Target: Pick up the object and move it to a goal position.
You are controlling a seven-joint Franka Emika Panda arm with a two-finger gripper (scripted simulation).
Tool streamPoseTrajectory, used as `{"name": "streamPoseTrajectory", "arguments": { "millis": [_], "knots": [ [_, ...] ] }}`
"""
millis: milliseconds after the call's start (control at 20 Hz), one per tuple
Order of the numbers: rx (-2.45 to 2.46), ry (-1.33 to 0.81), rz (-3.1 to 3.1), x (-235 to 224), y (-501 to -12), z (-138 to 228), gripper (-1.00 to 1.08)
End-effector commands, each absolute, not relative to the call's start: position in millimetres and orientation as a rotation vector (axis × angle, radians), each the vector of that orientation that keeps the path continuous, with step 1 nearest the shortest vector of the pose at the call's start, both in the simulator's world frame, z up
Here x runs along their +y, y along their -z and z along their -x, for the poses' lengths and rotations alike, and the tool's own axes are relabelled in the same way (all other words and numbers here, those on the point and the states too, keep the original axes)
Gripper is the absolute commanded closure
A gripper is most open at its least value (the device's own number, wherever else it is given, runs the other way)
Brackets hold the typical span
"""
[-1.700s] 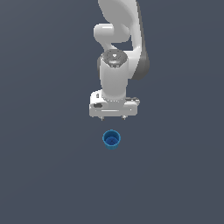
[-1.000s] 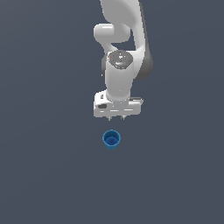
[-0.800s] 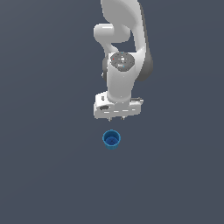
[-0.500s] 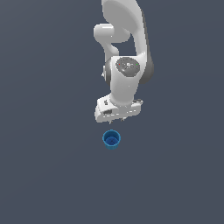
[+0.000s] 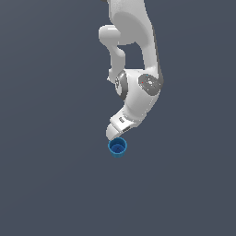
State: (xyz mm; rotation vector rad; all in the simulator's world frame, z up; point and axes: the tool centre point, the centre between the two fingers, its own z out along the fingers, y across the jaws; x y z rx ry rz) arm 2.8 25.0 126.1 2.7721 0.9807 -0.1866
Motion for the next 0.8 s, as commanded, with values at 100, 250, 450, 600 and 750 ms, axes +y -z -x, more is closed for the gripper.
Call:
{"name": "streamPoseTrajectory", "arguments": {
  "millis": [100,250,450,600,750],
  "knots": [
    [1.185,0.239,-2.636,25.8,-114.7,-6.6,-0.20],
    [1.279,0.265,-2.565,26.3,-109.2,-8.5,-0.20],
    [1.363,0.291,-2.497,26.7,-104.1,-10.3,-0.20],
    [1.398,0.302,-2.467,26.9,-102.0,-11.1,-0.20],
    [1.409,0.305,-2.457,26.9,-101.3,-11.3,-0.20]
  ]
}}
